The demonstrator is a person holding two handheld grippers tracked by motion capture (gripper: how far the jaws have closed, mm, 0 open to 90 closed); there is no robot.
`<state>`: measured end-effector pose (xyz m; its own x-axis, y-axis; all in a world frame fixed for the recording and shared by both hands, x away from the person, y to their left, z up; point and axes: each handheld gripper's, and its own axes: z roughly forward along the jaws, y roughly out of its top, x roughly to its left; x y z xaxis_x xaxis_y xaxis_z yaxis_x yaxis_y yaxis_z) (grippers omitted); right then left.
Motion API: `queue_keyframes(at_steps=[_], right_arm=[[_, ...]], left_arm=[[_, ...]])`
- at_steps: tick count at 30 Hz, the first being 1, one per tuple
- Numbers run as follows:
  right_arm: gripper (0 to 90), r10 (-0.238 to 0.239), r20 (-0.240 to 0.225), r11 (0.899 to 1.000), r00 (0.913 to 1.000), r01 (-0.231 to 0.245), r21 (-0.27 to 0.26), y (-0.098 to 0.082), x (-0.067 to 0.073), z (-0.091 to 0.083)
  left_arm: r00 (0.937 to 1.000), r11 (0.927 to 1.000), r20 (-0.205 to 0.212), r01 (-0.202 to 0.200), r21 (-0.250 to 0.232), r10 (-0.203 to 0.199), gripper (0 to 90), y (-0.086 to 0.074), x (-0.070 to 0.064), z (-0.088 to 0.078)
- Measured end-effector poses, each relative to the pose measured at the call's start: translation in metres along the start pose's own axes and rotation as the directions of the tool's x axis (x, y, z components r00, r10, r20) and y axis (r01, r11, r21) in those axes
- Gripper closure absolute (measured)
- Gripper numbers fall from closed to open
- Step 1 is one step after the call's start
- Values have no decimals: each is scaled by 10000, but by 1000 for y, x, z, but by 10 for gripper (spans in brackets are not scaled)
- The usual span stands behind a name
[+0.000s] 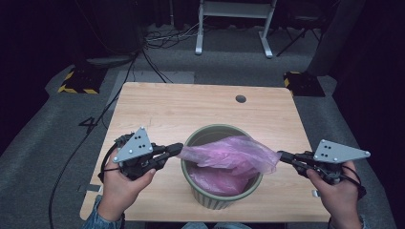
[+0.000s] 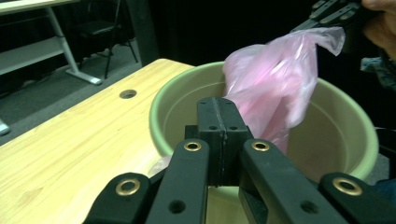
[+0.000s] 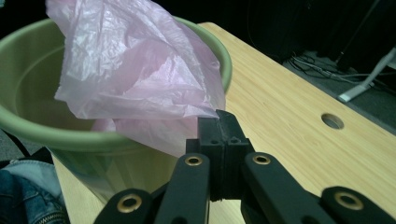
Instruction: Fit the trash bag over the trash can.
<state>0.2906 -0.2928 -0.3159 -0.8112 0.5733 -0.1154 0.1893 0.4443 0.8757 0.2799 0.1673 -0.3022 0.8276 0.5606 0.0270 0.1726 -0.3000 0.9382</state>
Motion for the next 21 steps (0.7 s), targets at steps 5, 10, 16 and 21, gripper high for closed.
queue_keyframes(at_steps=[5,10,16,21], right_arm=[[900,290,239,9994,9993,-294,186,-10,-7,-8],[900,473,150,9988,9988,-474,103,-14,-5,-10],[887,500,133,9987,9987,-500,2,-12,-5,-10],[826,517,4,9986,9987,-517,-72,-10,-3,-7]], left_arm=[[9984,9998,-535,176,-19,-177,900,-5,9,-10],[9991,9993,-201,361,-49,-362,900,-7,9,-7],[9985,9997,495,-217,-107,222,651,-2,-7,1],[9939,9992,1031,-405,15,402,580,3,-14,12]])
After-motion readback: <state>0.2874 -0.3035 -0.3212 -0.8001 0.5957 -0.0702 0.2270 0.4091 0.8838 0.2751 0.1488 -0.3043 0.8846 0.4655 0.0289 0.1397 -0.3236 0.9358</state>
